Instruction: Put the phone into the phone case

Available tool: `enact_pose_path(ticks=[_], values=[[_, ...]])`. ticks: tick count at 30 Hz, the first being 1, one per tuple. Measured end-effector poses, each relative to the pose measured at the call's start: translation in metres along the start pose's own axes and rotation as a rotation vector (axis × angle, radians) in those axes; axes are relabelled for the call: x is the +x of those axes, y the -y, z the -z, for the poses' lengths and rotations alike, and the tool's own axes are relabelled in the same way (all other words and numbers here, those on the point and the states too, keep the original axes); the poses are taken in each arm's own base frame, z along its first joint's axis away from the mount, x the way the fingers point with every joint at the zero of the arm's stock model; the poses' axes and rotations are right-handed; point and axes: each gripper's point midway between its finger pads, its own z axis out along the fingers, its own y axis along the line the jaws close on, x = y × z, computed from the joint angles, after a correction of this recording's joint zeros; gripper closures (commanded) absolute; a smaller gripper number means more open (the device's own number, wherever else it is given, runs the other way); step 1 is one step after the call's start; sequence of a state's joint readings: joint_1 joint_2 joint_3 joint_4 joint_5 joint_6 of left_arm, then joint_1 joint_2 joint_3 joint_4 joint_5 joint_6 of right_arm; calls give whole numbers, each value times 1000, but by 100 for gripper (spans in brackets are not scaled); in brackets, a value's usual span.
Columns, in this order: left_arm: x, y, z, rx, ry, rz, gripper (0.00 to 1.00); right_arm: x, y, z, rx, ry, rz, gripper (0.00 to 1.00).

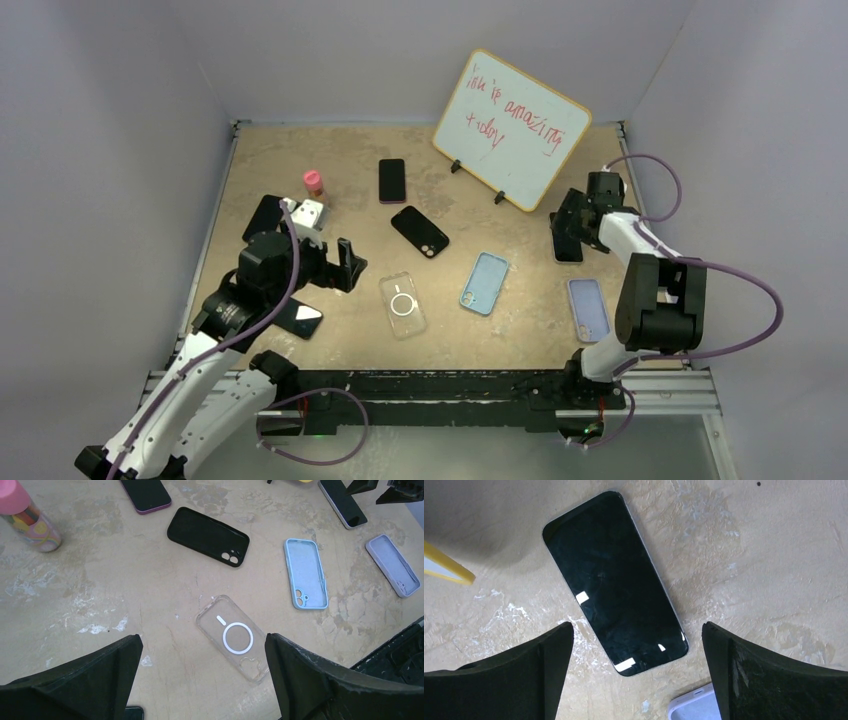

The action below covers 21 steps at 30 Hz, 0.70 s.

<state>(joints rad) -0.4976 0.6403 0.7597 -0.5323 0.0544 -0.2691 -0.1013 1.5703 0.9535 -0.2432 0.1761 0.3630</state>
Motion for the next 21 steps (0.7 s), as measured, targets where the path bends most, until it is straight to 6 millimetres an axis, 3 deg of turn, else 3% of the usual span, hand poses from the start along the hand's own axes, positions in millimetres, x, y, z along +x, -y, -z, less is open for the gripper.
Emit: enact_pose_path(ticks=[14,21], values=[[-1,-3,1,-15,10,0,0,6,-9,-27,-44,-75,71,1],[-2,-3,1,-16,10,0,0,13,-11,-32,-58,-99,93,3]])
